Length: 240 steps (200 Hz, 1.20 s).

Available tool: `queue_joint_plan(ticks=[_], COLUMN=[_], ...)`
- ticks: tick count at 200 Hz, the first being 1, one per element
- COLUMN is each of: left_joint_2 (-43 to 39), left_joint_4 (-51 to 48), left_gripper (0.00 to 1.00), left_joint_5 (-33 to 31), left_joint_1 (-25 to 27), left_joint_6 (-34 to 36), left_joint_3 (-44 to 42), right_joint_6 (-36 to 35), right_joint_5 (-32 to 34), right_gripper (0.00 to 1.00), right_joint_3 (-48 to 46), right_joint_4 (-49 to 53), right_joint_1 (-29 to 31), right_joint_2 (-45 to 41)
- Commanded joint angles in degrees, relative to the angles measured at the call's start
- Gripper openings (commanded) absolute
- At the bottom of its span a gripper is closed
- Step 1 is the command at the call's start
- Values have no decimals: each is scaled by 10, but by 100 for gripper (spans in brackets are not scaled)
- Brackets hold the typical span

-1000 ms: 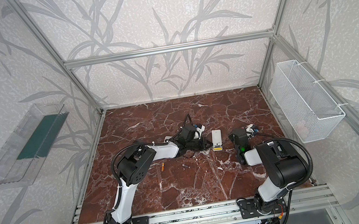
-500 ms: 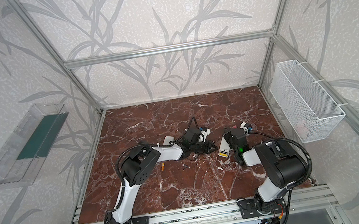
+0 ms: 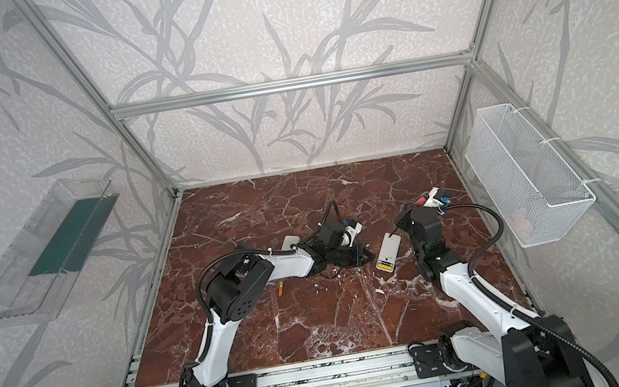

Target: Unload the batteries from the remote control

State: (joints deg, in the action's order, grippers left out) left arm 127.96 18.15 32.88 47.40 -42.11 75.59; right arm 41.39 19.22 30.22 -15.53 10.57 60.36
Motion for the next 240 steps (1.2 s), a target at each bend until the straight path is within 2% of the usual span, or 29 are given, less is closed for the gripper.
queue_joint_plan(ticks=[1, 49, 82, 128, 165, 203, 240], left_joint_2=[-6, -19, -26, -56, -79, -86, -85], left_joint_4=[-49, -55, -58, -74, -72, -65, -54], left_gripper=[13, 14, 14, 14, 14, 14, 14], left_joint_5=[-14, -21, -23, -32, -37, -35, -29], left_joint_1=[1, 1, 0, -9, -24, -31, -33], left_joint_6=[14, 22, 25, 44, 47, 44, 36], left_joint_3=[-1, -10, -15, -26, -44, -60, -69], right_joint_6=[-115, -158, -140, -122, -119, -110, -69], right_joint_5=[59, 49, 21, -15, 0, 55, 81], right_gripper=[0, 0, 0, 0, 0, 0, 0], right_joint_3=[20, 72, 81, 128, 147, 131, 167], right_joint_4=[106, 115, 76, 79, 95, 107, 190], right_joint_1=[-10, -11, -11, 3, 19, 18, 11], right_joint_2=[24, 125, 191, 253, 285, 256, 279])
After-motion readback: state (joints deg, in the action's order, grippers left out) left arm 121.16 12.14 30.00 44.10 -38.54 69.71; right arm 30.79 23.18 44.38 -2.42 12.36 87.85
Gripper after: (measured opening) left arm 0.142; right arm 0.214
